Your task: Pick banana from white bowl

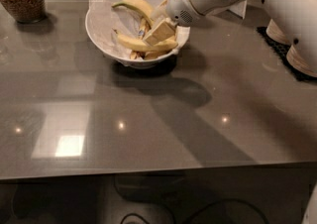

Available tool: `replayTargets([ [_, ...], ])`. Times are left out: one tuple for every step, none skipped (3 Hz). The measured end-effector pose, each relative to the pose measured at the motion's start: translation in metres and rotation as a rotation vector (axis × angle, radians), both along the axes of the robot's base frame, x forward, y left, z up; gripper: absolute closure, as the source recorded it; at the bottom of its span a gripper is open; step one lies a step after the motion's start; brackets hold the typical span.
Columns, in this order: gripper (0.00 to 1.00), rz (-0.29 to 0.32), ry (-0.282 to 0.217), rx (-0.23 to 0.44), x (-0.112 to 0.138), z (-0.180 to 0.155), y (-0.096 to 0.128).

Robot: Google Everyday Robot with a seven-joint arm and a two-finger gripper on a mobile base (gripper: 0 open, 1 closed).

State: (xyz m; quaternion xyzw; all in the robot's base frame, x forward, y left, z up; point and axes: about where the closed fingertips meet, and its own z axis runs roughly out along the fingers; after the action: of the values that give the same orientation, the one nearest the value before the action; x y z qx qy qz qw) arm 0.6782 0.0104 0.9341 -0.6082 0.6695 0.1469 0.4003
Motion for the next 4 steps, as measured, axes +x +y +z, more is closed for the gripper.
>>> replayTargets([
  [0.38, 0.000, 0.000, 0.000, 0.000, 0.000, 0.000],
  [0.36, 0.008, 0.032, -0.004, -0.003, -0.011, 0.004],
  [0.45, 0.013, 0.070, -0.006, -0.005, -0.026, 0.007],
  [0.47, 0.002, 0.084, -0.012, 0.000, -0.040, 0.005],
])
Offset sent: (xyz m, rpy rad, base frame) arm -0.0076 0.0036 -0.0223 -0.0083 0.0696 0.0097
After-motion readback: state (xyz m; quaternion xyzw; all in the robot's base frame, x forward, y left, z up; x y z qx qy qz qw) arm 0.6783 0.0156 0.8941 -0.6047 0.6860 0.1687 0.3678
